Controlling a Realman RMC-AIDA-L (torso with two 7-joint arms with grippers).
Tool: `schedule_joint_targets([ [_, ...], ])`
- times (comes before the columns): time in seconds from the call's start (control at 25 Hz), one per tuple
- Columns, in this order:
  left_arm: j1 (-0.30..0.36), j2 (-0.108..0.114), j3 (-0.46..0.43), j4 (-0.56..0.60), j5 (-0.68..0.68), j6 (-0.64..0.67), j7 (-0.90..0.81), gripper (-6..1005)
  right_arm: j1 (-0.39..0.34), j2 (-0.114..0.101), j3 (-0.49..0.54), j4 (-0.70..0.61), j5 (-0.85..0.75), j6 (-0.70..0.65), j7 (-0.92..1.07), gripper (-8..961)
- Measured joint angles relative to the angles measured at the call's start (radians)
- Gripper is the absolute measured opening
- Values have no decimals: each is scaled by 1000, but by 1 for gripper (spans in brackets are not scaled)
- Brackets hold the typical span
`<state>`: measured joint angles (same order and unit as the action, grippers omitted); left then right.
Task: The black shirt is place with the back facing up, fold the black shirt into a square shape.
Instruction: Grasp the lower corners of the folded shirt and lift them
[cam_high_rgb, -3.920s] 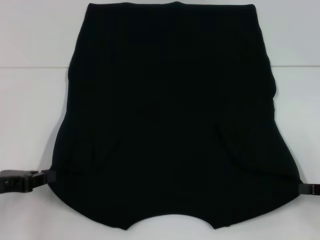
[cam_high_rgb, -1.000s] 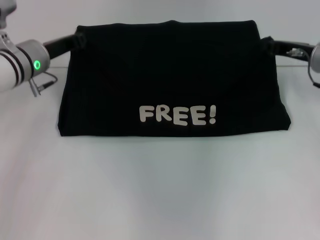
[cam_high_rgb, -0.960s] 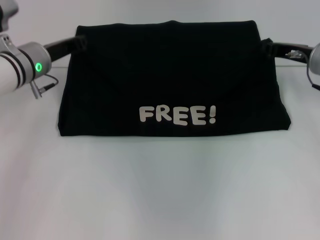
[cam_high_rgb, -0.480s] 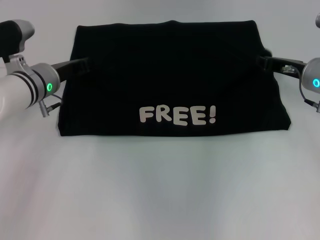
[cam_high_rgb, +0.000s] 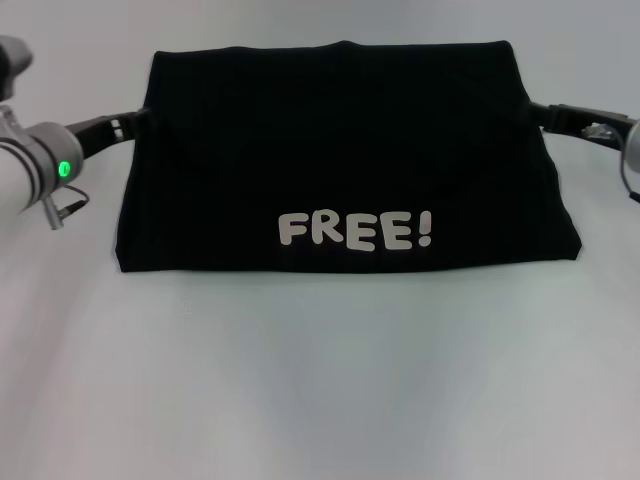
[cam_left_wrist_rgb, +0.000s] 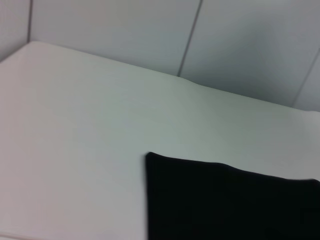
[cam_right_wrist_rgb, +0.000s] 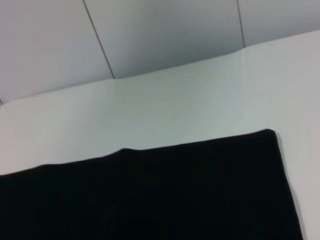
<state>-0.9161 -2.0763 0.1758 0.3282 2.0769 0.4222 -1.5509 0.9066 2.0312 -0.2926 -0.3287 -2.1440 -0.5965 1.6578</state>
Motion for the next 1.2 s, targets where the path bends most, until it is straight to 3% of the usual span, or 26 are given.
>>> schedule_joint_targets([
  [0.2,59,22,0,15,8,140,-73,628,-56,-20,-1,-34,52,-157,1,636],
  [0.32,90,23,4,34,10,250,-79,694,-113,-34,-2,-60,81,-291,0,635],
  [0.36,153,16,32,91,17,425,-92,717,-129,-37,-2,-67,84,-329,-1,635],
  [0.48,207,8,75,152,18,550,-131,787,-189,-49,-2,-90,85,-440,0,636],
  [0.68,297,1,143,263,22,709,-287,785,-254,-83,-15,-96,82,-590,32,636],
  [0.8,322,-2,161,296,48,727,-377,785,-278,-97,-29,-96,81,-636,50,636],
  [0.96,323,-5,165,304,133,704,-503,784,-295,-100,-47,-97,81,-650,54,637],
  [1.2,317,-11,191,264,149,624,-516,783,-292,-100,-58,-98,81,-648,57,637],
])
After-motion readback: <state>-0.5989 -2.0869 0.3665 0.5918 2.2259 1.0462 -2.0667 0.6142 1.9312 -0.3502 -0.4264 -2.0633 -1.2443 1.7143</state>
